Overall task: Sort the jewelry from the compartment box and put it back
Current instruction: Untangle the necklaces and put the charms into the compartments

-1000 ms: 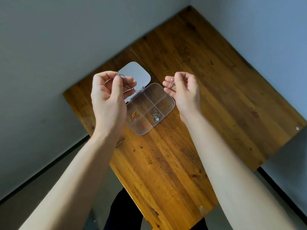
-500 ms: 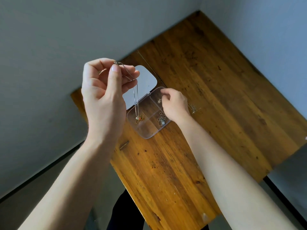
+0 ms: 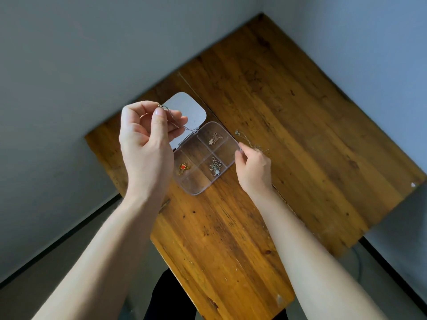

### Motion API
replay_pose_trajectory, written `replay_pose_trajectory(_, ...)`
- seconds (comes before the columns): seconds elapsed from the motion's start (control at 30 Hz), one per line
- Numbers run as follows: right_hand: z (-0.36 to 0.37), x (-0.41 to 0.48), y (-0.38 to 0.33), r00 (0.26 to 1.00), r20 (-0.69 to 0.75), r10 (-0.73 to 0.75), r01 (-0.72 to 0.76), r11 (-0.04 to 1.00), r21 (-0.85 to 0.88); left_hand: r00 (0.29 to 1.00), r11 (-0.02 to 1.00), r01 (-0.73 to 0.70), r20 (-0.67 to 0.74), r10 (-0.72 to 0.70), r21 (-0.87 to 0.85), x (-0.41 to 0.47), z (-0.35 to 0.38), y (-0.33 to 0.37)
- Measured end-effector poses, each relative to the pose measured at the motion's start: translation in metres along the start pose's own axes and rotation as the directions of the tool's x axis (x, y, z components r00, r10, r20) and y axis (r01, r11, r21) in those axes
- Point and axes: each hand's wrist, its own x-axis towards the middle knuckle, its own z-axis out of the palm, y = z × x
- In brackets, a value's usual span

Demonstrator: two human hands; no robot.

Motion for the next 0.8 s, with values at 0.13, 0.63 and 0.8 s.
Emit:
replay_pose_trajectory(0.13, 0.001, 0.0, 0.005, 1.0, 0.022, -0.01, 0.01, 1.0, 0.016, 1.0, 0.999, 0.004, -0.01, -0.004, 0.037, 0.002, 0.002, -0.02)
replay_pose_trajectory(0.63, 0.01, -0.002, 0.011, 0.999, -0.034, 0.004, -0.002, 0.998, 0.062, 0.991, 0.903, 0.115, 0.02, -0.135, 0.413, 0.018, 0.026, -0.107)
replay_pose_trajectory(0.8, 0.013, 0.0, 0.013, 0.999, -0.042, 0.024, -0.021, 0.997, 0.074, 0.862, 0.606, -0.047, 0.338, -0.377, 0.794, 0.024, 0.021, -0.123)
